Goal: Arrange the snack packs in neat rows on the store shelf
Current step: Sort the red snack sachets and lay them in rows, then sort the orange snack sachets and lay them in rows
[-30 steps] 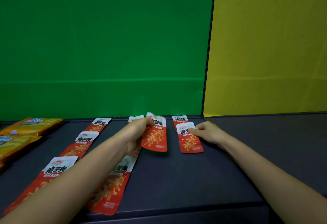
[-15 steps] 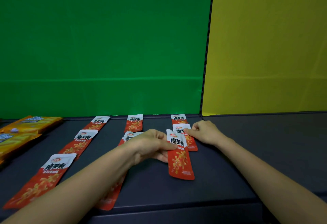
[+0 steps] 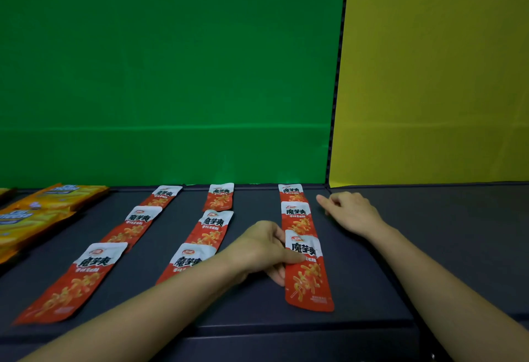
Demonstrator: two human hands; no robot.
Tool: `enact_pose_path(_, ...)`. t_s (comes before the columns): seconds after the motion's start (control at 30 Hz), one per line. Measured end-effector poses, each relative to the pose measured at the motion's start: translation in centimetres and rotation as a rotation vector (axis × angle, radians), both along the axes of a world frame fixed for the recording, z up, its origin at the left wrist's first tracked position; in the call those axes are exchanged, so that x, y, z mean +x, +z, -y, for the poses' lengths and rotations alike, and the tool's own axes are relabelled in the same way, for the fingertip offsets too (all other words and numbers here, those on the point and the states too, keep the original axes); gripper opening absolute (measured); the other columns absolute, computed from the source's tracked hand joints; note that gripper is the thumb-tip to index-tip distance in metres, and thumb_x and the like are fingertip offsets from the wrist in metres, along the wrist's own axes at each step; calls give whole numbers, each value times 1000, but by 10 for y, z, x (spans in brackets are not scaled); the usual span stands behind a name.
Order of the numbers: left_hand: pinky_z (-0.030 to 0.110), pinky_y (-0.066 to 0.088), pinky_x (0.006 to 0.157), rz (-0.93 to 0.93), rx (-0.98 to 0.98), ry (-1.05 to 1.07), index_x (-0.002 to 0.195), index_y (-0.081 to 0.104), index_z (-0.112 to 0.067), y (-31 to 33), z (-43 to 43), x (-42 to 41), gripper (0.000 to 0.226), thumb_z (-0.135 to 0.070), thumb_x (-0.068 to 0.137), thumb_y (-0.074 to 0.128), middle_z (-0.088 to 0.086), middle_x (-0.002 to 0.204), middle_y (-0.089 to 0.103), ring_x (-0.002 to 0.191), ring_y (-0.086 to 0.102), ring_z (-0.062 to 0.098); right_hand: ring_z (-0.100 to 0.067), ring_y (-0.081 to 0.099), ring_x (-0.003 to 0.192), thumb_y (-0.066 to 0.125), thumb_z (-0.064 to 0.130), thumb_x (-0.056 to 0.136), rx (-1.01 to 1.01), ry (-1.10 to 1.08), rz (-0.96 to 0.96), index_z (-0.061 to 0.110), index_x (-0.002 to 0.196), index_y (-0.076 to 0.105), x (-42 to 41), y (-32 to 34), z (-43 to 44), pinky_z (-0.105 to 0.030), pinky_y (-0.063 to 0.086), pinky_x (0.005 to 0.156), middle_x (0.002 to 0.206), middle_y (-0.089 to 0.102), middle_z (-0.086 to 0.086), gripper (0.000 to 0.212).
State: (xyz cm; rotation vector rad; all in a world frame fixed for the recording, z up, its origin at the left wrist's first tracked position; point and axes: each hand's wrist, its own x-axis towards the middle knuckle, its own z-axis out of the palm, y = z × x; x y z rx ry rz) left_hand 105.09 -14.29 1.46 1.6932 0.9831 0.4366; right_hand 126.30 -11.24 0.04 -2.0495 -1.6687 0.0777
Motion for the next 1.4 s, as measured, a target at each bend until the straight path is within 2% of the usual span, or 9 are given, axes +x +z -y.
enact_pose_path(0.23,13,37,35,-351,441,48,103,47,-13,0,2,3,41,-37,79,70,-4,63,57,42,49,8,-20,52,78,34,54,93,-9,45,-17,17,77,64,-4,4,3,-31,38,69,67,49,11,50)
enact_pose_path(0.4,20,35,50,-396,566,71,110,45,-14,-4,4,2,50,-44,77,69,-9,69,49,58,44,4,-19,50,77,36,53,93,10,61,-8,13,83,66,-8,8,6,-31,35,67,68,53,12,51)
enact_pose_path(0.53,26,36,58,-416,786,142,112,44,-19,0,13,-19,41,-48,86,56,-9,69,53,63,47,6,-18,55,81,44,47,92,95,114,18,21,87,61,-13,15,11,-31,39,65,84,60,4,32)
enact_pose_path(0.67,32,46,77,-493,1070,359,113,46,-25,5,21,-71,27,-43,93,43,-7,101,62,96,57,16,-16,57,80,48,38,91,212,270,18,27,86,60,-39,26,29,-36,46,70,78,57,14,17)
enact_pose_path(0.73,33,46,78,-529,1127,456,109,52,-23,6,25,-103,25,-41,93,43,-5,105,62,100,57,18,-13,57,83,48,36,91,235,353,67,30,90,60,-63,33,40,-36,48,73,83,59,16,13)
enact_pose_path(0.93,31,40,64,-633,1132,724,91,63,-20,1,52,-203,28,-41,86,45,-1,91,67,92,62,26,-6,55,98,43,37,94,236,581,185,32,113,56,-143,51,73,-28,45,82,108,59,17,24)
enact_pose_path(1.07,32,41,63,-692,1061,862,92,62,-19,-11,86,-269,17,-33,90,53,0,93,68,94,63,27,-7,53,110,41,38,94,253,707,149,34,115,53,-216,46,93,-35,44,91,115,57,19,24)
enact_pose_path(1.23,24,31,46,-844,1028,928,79,63,-20,-37,144,-364,33,-42,83,39,-2,68,65,66,66,26,-8,54,110,43,39,93,266,893,67,34,114,53,-331,16,116,-32,46,89,115,58,17,24)
enact_pose_path(1.4,15,22,39,-1012,885,971,70,59,-23,-66,212,-464,29,-42,80,40,-4,58,61,51,63,18,-5,49,116,41,41,94,190,1068,21,35,120,49,-459,-21,147,-26,42,91,122,53,19,28)
